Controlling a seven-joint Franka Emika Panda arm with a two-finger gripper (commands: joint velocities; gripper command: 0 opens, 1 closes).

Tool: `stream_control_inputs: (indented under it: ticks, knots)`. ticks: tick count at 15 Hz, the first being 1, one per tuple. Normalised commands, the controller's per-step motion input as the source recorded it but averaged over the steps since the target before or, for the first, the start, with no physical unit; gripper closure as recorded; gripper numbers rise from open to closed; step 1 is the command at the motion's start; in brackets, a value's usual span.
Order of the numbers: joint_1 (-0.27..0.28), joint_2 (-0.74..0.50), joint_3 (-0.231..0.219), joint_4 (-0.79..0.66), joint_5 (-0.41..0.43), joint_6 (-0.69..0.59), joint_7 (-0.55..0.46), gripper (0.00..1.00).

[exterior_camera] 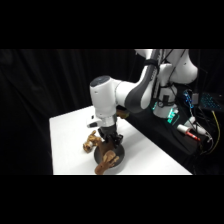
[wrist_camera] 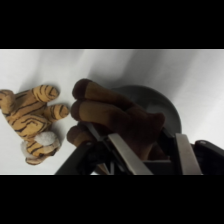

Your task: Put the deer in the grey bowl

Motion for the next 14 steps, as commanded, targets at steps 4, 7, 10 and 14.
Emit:
stream_control_inputs:
  ticks: [4, 7, 10, 14]
  knots:
    - [-0.039, -0.24, -0.011, 0.07, -0.135, -0.29, -0.11, 0.0]
    - [-0.054, -0.32, -0.006, 0.09, -0.066, -0.39, -0.16, 0.0]
    - [-0.044, -0.28, -0.028, 0.15, -0.059, -0.42, -0.17, 0.0]
    - [-0.037, -0.23, -0.035, 0.16, -0.021, -0.29, -0.14, 0.0]
